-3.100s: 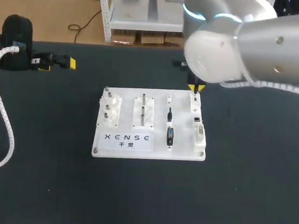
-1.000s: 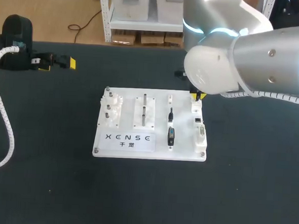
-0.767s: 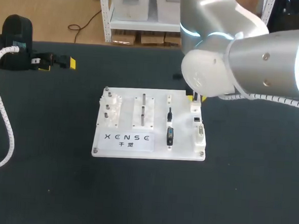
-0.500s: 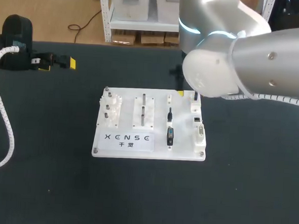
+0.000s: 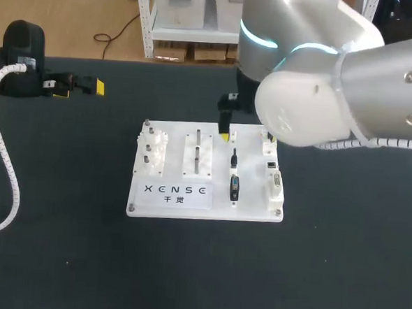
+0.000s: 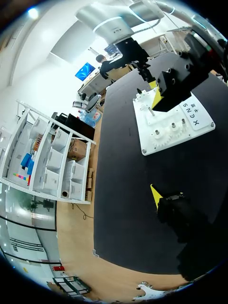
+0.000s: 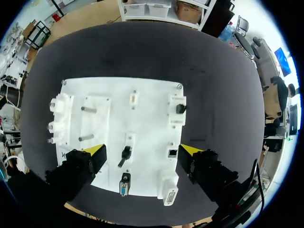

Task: Insert the USB connector, Ethernet cable, and multi-pin plug into their matching sockets one by one.

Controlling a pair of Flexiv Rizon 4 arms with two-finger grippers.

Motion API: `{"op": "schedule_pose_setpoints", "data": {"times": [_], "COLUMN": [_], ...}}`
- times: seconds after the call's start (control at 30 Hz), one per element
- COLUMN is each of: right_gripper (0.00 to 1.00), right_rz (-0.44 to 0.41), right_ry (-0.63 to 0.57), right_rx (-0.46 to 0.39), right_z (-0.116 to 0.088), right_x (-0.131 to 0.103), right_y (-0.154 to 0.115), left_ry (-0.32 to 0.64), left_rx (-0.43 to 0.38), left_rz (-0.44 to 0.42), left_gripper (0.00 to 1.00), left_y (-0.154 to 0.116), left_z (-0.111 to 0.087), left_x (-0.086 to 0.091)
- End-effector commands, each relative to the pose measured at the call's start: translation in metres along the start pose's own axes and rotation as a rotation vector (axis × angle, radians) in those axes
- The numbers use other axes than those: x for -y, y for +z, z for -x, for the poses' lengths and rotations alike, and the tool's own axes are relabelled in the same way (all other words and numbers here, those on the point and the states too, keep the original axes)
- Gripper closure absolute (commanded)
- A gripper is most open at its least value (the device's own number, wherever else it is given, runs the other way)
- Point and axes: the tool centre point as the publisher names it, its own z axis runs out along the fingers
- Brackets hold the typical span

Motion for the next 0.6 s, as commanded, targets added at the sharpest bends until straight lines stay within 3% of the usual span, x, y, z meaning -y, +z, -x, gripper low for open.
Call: {"op": "schedule_pose_setpoints", "data": {"times": [0.03,0.27,0.37,0.47,0.6], "right_gripper": [0.00,0.02,0.33,0.50,0.51], "right_rz": [-0.010,-0.032,-0.049,-0.062,-0.077], "right_ry": [-0.002,0.003,0.007,0.017,0.036], "right_rx": [0.006,-0.034,-0.034,-0.038,-0.044], "right_z": [-0.011,-0.016,-0.016,-0.016,-0.017], "right_x": [-0.008,-0.010,-0.009,-0.010,-0.016], "right_y": [0.009,0.028,0.031,0.035,0.040], "left_ry": [0.000,0.000,0.000,0.000,0.000], "left_rx": [0.000,0.000,0.000,0.000,0.000], "left_rz": [0.000,0.000,0.000,0.000,0.000], "left_gripper": [0.00,0.00,0.00,0.00,0.00], "left_y": [0.000,0.000,0.000,0.000,0.000], "left_z": [0.000,0.000,0.000,0.000,0.000], "left_x": [0.000,0.000,0.000,0.000,0.000]}}
